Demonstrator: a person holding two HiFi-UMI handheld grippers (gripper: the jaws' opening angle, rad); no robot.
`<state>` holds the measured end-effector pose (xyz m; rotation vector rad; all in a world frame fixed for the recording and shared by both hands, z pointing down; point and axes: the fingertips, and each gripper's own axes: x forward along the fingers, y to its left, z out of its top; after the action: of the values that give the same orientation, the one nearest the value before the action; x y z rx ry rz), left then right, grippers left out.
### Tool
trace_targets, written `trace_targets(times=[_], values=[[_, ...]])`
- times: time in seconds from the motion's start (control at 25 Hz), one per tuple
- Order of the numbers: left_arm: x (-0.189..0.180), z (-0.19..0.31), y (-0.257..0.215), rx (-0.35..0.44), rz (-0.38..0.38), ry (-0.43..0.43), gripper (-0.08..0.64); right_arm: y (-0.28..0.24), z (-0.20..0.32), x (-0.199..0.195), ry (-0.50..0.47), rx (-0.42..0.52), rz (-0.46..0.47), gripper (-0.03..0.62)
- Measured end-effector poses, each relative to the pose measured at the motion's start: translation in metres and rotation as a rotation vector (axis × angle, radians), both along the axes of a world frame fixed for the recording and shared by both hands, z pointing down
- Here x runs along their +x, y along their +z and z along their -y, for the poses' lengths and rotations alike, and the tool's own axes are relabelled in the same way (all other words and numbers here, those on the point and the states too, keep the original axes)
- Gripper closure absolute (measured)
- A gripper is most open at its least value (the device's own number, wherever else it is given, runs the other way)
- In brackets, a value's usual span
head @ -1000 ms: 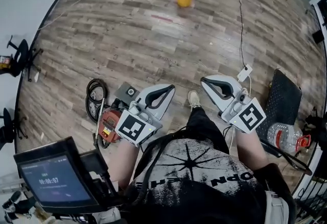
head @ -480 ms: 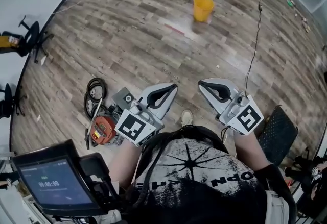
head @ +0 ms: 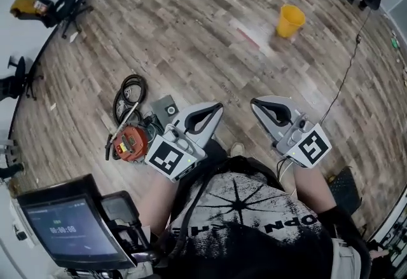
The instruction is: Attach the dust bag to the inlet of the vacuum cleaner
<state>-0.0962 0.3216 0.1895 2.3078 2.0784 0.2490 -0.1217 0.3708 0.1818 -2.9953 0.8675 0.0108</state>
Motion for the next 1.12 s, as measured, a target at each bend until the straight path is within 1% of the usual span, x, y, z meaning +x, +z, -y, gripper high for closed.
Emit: trace_targets(times=[0.12,0.24,0.4,0.56,0.76,0.88,1.0,1.12], values=[[0.044,0.024,0.004,0.011,0.016,-0.082,0.565,-0.013,0.024,0.052,-0.085,-0.001,-0.036,0.591],[0.096,0.044,-0.001,0.008,0.007,-0.154,0.565,-0.028,0.045,0.109,-0.157,0.001,-0.065,0.591],[0.153,0.073,-0.017,-0.001,-0.019,-0.215,0.565,-0.048,0.072,0.167,-0.231,-0.012,-0.086,0.591],[0.194,0.106,-0.022,-0.014,-0.043,-0.277,0.565,-0.055,0.105,0.206,-0.290,-0.020,-0.123,0.591],[0.234,0.139,-0.016,-0.024,-0.047,-0.343,0.565,-0.046,0.139,0.247,-0.362,-0.037,-0.109,0.591],[0.260,0.177,-0.017,-0.030,-0.052,-0.372,0.565,-0.047,0.180,0.275,-0.401,-0.047,-0.104,0.591],[0.282,0.219,-0.018,-0.044,-0.034,-0.463,0.565,-0.052,0.222,0.301,-0.494,-0.071,-0.095,0.591],[0.296,0.233,-0.019,-0.027,-0.018,-0.557,0.565,-0.056,0.234,0.321,-0.585,-0.085,-0.093,0.591]])
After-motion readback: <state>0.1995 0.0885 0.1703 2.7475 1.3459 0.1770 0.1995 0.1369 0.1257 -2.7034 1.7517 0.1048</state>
